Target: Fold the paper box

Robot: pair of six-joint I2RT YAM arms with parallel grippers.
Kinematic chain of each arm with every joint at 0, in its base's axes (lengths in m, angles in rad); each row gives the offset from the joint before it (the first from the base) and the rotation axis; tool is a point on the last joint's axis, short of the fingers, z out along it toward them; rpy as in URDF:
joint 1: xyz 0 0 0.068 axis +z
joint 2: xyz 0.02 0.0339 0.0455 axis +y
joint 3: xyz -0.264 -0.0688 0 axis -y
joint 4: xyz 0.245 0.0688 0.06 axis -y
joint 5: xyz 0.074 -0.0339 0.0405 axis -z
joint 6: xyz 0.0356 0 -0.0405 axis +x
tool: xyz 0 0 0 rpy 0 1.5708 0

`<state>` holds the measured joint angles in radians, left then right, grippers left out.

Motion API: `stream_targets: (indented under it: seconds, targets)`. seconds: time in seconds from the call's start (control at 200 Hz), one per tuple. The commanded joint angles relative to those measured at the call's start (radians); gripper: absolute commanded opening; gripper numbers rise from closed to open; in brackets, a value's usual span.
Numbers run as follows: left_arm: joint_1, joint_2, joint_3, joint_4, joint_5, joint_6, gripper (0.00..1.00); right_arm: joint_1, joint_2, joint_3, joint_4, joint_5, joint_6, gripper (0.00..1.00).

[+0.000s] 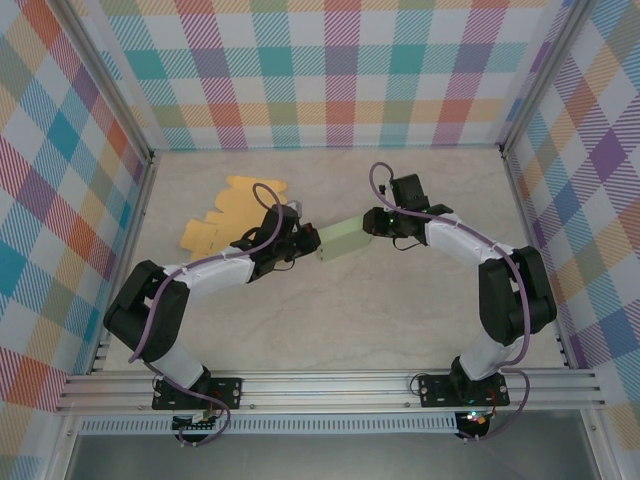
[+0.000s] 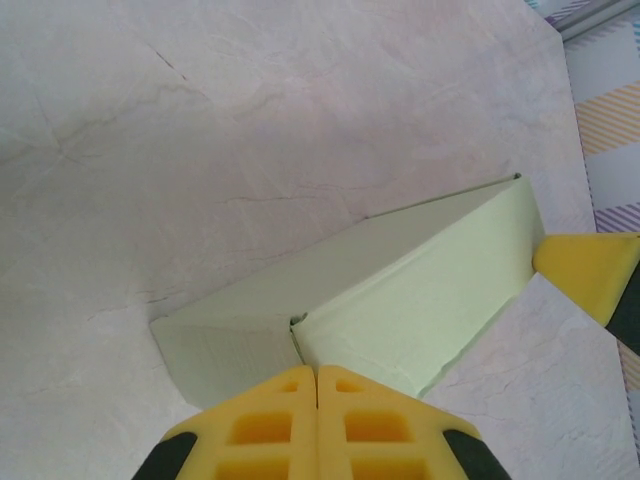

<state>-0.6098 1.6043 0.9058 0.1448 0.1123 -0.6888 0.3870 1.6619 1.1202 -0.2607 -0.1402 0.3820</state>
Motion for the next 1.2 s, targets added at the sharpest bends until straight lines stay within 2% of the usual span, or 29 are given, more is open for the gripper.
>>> stream_targets:
  seconds: [0.0,0.18,0.535,0.72,0.815,0.885,0.935,0.98,1.055,1.13,1.195]
  targets:
    - [-0.011,0.003,-0.033,-0.063,0.054,0.041,0.02,0.001,0.037,-0.044,-0.077,0.017,0.006,0.3]
    - [-0.057,-0.031,0.024,-0.113,0.029,0.126,0.03,0.0,0.0,-0.065,-0.082,0.049,0.005,0.3]
    - [-0.273,-0.047,-0.02,-0.038,-0.135,0.219,0.06,-0.001,-0.16,-0.226,-0.083,0.147,0.023,0.33]
    - [-0.304,-0.042,-0.007,-0.018,-0.131,0.221,0.09,-0.008,-0.245,-0.252,-0.116,0.179,0.031,0.37]
    - [-0.304,-0.068,0.014,-0.075,-0.192,0.223,0.26,-0.008,-0.291,-0.24,-0.151,0.171,0.036,0.42]
    - [-0.286,-0.055,0.061,-0.2,-0.292,0.191,0.3,-0.008,-0.314,-0.227,-0.175,0.168,0.036,0.48]
    - [-0.262,-0.037,0.078,-0.253,-0.32,0.145,0.36,-0.008,-0.319,-0.215,-0.189,0.169,0.026,0.55]
    - [-0.245,-0.024,0.069,-0.244,-0.306,0.105,0.42,-0.008,-0.314,-0.198,-0.201,0.171,0.01,0.6]
    - [-0.229,-0.001,0.041,-0.164,-0.236,0.064,0.59,-0.01,-0.28,-0.156,-0.22,0.183,-0.021,0.68]
    - [-0.227,0.046,0.06,-0.132,-0.194,0.049,0.63,-0.018,-0.216,-0.1,-0.233,0.192,-0.043,0.76]
    - [-0.227,0.096,0.085,-0.092,-0.158,0.036,0.64,-0.029,-0.169,-0.058,-0.235,0.205,-0.046,0.79]
